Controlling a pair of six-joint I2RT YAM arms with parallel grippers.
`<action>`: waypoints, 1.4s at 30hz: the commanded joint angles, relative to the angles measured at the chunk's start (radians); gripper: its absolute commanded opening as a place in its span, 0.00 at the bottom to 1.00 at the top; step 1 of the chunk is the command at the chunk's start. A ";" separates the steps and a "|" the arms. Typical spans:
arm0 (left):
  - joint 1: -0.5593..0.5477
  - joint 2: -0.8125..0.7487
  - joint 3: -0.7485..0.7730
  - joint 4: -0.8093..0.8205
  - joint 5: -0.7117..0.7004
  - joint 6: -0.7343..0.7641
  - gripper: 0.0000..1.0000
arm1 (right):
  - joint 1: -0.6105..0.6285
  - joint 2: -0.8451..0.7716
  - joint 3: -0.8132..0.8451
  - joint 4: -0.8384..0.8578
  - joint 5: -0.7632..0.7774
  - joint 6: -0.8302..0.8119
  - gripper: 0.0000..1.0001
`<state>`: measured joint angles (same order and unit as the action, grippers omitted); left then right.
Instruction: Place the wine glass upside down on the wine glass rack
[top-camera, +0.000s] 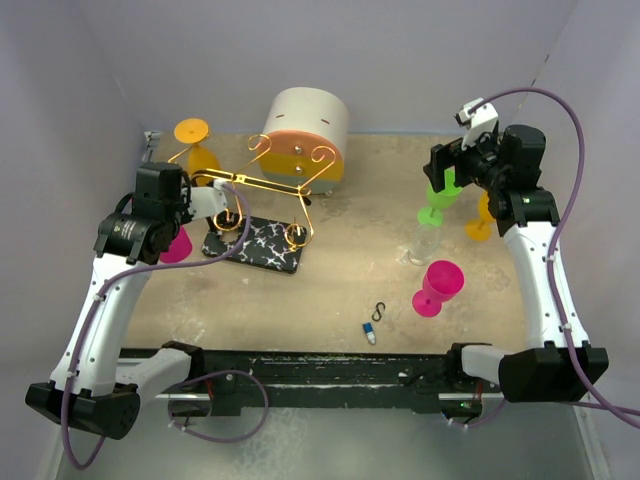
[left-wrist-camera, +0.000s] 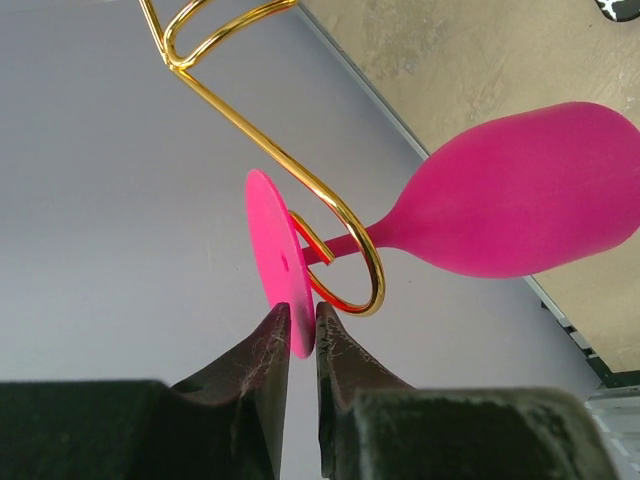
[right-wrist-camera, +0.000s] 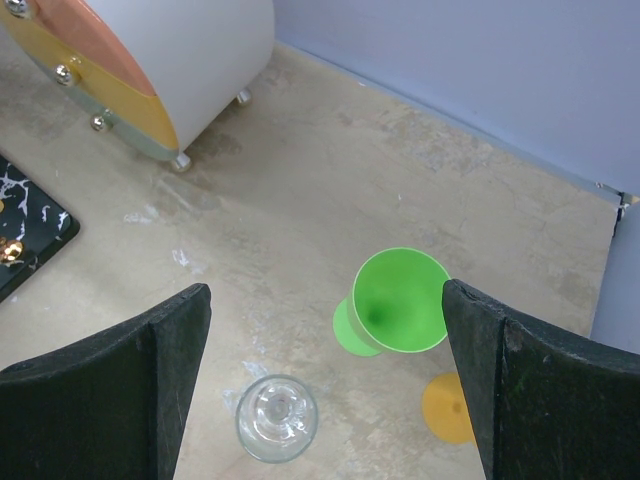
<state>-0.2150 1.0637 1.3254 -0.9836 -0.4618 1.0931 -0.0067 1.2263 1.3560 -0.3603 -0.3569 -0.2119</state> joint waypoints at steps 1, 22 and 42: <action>0.006 -0.010 -0.005 0.040 -0.028 0.004 0.21 | -0.004 0.006 -0.002 0.036 0.007 -0.006 1.00; 0.006 -0.018 0.012 0.013 -0.097 0.014 0.34 | -0.004 0.004 -0.005 0.038 0.007 -0.012 1.00; 0.021 -0.019 -0.005 -0.057 -0.099 -0.009 0.49 | -0.004 0.013 -0.005 0.036 0.013 -0.016 1.00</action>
<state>-0.2039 1.0626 1.3251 -1.0328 -0.5404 1.0920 -0.0067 1.2388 1.3495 -0.3599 -0.3534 -0.2138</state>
